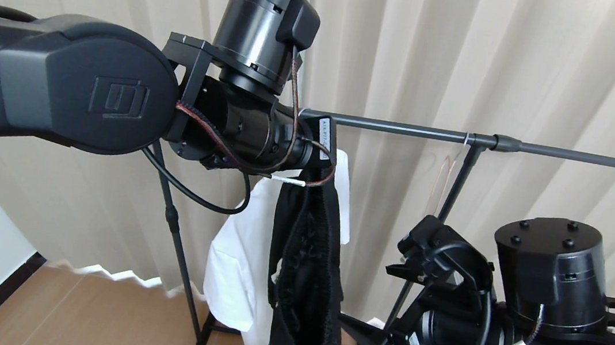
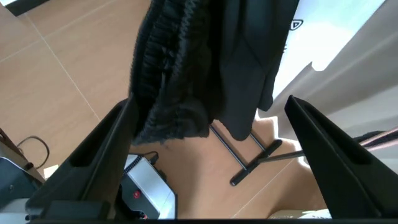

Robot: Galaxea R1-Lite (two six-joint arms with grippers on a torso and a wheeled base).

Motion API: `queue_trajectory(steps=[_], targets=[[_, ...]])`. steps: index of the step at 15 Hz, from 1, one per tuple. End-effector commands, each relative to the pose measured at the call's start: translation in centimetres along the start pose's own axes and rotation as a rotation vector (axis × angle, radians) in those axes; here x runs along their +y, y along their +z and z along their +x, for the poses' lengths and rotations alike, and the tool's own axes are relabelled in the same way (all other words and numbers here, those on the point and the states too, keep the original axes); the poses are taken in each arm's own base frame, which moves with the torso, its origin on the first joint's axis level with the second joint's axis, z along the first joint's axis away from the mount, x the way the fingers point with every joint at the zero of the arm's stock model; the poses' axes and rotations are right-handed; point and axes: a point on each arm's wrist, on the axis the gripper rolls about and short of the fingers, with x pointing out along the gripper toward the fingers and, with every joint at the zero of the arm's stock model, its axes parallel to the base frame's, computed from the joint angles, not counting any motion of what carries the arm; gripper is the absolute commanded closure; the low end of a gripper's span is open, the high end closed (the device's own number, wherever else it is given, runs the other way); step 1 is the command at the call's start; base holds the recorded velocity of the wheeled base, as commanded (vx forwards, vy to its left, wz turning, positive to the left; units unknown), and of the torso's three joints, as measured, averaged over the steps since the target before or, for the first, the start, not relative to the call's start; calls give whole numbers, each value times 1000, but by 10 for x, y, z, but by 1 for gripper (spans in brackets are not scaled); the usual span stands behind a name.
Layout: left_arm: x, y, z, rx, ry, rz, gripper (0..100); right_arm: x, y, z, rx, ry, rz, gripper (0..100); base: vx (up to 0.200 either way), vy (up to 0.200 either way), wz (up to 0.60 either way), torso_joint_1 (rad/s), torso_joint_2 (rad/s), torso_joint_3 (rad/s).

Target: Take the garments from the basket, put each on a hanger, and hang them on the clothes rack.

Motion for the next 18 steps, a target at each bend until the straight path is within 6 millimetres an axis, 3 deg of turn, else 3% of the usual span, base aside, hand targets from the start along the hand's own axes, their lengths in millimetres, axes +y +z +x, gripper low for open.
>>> queue_trajectory(steps=[1,9,14,18], targets=[[0,-1,1,2,2,0,100,1,-6,12,44,1,-3,0,0,0,0,0,0,0],[0,-3,2,11,4,3,100,12,-13,11,-174,96,-22,0,0,0,0,0,0,0],[-2,-4,2,9,-3,5,100,14,-29,42,-69,23,-25,0,0,0,0,0,0,0],[-3,-4,1,10,-7,7,100,16,-30,57,-43,-21,-27,0,0,0,0,0,0,0]])
